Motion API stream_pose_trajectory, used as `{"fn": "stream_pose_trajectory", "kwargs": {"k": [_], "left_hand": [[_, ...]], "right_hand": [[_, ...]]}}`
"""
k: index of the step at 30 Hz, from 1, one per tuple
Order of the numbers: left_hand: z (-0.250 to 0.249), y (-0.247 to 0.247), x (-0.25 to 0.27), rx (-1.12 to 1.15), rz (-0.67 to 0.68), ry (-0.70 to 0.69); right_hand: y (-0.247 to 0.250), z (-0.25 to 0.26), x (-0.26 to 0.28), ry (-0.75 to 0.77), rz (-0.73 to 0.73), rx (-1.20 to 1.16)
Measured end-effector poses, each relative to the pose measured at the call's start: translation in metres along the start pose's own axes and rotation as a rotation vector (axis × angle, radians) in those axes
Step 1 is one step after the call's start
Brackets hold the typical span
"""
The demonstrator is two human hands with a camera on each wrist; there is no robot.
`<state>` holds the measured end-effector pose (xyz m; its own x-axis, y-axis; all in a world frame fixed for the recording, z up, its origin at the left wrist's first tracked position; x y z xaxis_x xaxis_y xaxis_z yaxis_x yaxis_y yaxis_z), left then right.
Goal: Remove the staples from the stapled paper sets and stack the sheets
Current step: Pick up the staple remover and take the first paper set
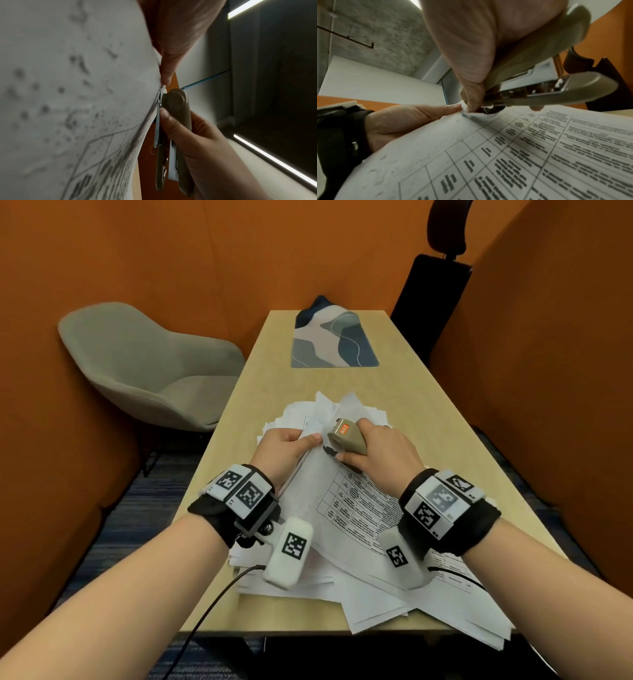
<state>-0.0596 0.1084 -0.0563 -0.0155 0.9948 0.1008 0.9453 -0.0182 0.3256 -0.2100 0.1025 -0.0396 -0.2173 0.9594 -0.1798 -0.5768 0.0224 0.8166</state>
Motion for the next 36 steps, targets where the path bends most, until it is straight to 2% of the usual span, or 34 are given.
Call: {"fn": "stream_pose_trajectory", "kwargs": {"k": [7,13,18,20,23,24,30,33,36], "left_hand": [[0.003,-0.004,0.000,0.063,0.001,0.018],[0.007,-0.007,0.000,0.202,0.077,0.125],[0.012,-0.003,-0.004,0.225,0.054,0.191],[0.012,-0.001,-0.006,0.207,0.026,0.190],[0.017,0.000,-0.009,0.177,-0.001,0.184],[0.017,0.000,-0.010,0.166,0.006,0.167],[0.014,0.002,-0.010,0.144,0.171,0.042],[0.013,0.002,-0.007,0.136,0.248,-0.001],[0.011,0.001,-0.008,0.058,0.218,-0.038]], "right_hand": [[-0.001,0.004,0.002,0.034,-0.050,-0.090],[0.001,0.006,0.001,0.040,-0.127,-0.117],[-0.004,0.010,-0.002,0.088,-0.148,-0.094],[-0.005,0.013,-0.002,0.132,-0.172,-0.082],[-0.006,0.020,0.002,0.351,-0.283,-0.001],[-0.006,0.022,0.003,0.370,-0.308,0.009],[-0.007,0.002,-0.007,0.047,-0.116,-0.294],[-0.010,-0.005,-0.015,-0.032,-0.066,-0.420],[-0.009,-0.009,-0.020,-0.077,-0.024,-0.501]]}}
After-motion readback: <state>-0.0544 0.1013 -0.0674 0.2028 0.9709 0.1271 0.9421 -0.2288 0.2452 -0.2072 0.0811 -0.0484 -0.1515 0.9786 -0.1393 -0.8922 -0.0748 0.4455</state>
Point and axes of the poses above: each hand's wrist, its own x-axis away from the middle knuckle, its own y-axis out of the back of the hand, z = x × y, the point moved 4 cm from there along -x, towards the middle knuckle, and after that the axes turned 15 degrees about -x, right-handed, at the moved point
